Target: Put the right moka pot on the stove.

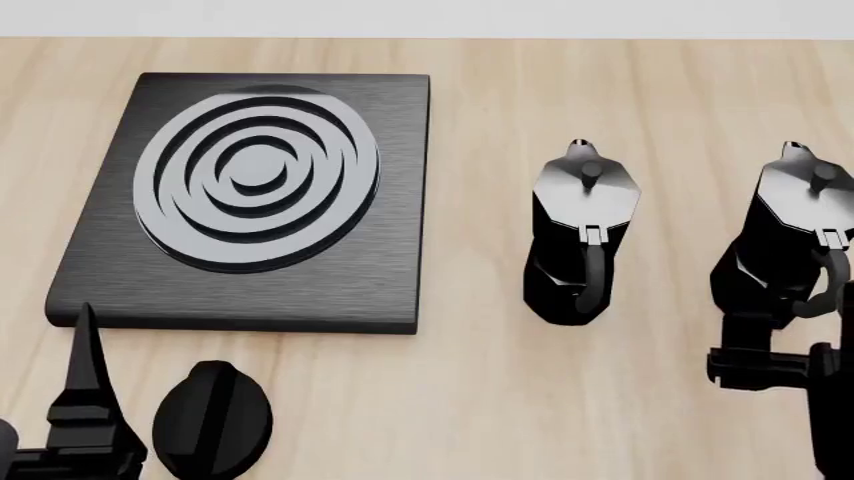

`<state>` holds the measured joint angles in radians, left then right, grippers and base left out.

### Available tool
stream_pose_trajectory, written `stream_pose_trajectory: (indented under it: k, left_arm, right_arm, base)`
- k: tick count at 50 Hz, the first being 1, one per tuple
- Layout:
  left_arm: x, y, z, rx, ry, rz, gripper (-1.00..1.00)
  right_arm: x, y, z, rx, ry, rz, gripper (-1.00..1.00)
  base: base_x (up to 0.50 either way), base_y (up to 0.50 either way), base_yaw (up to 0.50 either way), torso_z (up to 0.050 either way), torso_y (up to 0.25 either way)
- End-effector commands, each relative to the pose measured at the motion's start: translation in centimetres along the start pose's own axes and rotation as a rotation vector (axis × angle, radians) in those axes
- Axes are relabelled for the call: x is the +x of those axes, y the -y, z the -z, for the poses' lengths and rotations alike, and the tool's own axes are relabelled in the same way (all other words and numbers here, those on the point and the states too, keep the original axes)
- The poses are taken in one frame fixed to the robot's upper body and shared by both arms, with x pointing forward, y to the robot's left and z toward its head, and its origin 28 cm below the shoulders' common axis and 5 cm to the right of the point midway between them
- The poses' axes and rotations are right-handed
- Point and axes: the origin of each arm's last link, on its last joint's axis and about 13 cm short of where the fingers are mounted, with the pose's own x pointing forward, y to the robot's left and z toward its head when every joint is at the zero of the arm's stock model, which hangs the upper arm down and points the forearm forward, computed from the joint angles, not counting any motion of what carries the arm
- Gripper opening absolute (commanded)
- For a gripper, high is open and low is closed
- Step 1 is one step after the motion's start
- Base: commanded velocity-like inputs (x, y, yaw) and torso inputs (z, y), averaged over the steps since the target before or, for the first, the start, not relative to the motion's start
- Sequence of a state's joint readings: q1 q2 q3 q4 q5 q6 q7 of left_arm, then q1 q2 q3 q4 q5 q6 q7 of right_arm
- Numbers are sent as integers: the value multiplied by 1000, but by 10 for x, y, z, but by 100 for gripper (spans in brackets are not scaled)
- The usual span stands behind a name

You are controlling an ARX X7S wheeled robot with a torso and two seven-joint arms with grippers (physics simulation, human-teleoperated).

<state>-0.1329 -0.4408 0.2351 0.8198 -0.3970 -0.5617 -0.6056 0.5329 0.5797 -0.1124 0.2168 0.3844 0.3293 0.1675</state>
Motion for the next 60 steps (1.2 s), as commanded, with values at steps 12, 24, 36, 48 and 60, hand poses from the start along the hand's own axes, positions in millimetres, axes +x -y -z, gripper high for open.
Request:
stream_pose_trajectory:
  k: [12, 24, 36, 48, 60]
  left_arm:
    - [0, 0, -1, -2, 4, 0, 100]
    - [0, 0, 0, -2, 3, -1, 100]
    - [0, 0, -1, -2, 5, -5, 100]
    - [0, 0, 0, 0, -3, -5, 100]
    - [0, 0, 1, 0, -8, -5, 100]
  right_arm:
    - [5, -2, 3, -5, -9, -1, 100]
    - [-1, -1, -2, 6, 17, -7, -100]
    - [-30, 2, -22, 30, 90, -33, -100]
    - [-62, 8, -50, 44, 174, -54, -100]
    - [-101, 4, -64, 49, 243, -102, -100]
  base:
    - [0, 0, 0, 0, 0]
    - [0, 0, 0, 0, 0]
    - [0, 0, 0, 0, 0]
    - [0, 0, 0, 0, 0]
    - [0, 0, 0, 0, 0]
